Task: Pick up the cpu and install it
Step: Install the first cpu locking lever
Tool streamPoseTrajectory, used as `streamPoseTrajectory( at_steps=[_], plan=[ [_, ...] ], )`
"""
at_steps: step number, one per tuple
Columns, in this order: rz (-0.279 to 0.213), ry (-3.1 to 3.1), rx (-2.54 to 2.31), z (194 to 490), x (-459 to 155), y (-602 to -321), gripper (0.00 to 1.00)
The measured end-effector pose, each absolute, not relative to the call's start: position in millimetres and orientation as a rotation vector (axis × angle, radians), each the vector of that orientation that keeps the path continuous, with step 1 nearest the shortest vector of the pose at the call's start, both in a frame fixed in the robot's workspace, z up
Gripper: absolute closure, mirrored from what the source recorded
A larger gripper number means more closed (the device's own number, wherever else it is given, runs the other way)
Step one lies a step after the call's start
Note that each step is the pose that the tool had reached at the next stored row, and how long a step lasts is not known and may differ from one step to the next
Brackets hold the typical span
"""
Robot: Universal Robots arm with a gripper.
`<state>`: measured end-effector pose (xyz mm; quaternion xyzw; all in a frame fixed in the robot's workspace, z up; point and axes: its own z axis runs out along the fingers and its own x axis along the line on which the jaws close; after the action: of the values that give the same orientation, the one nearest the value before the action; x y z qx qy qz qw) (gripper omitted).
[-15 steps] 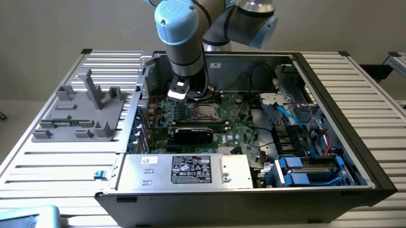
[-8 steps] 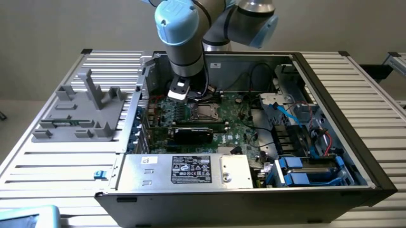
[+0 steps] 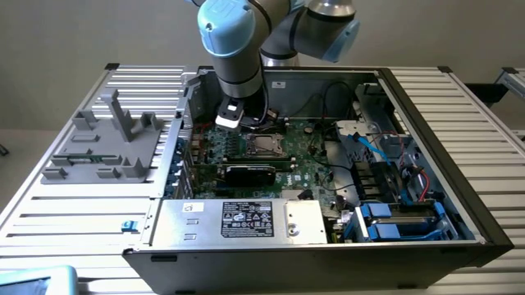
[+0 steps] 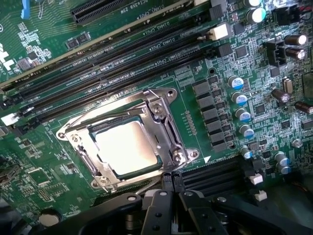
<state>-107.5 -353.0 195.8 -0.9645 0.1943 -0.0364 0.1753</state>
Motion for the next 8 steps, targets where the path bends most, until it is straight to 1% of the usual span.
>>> streamPoseTrajectory(
  at_steps=[8],
  plan=[
    [-0.098,0.550,-2.717,199.3,-114.3,-353.0,0.88]
  ],
)
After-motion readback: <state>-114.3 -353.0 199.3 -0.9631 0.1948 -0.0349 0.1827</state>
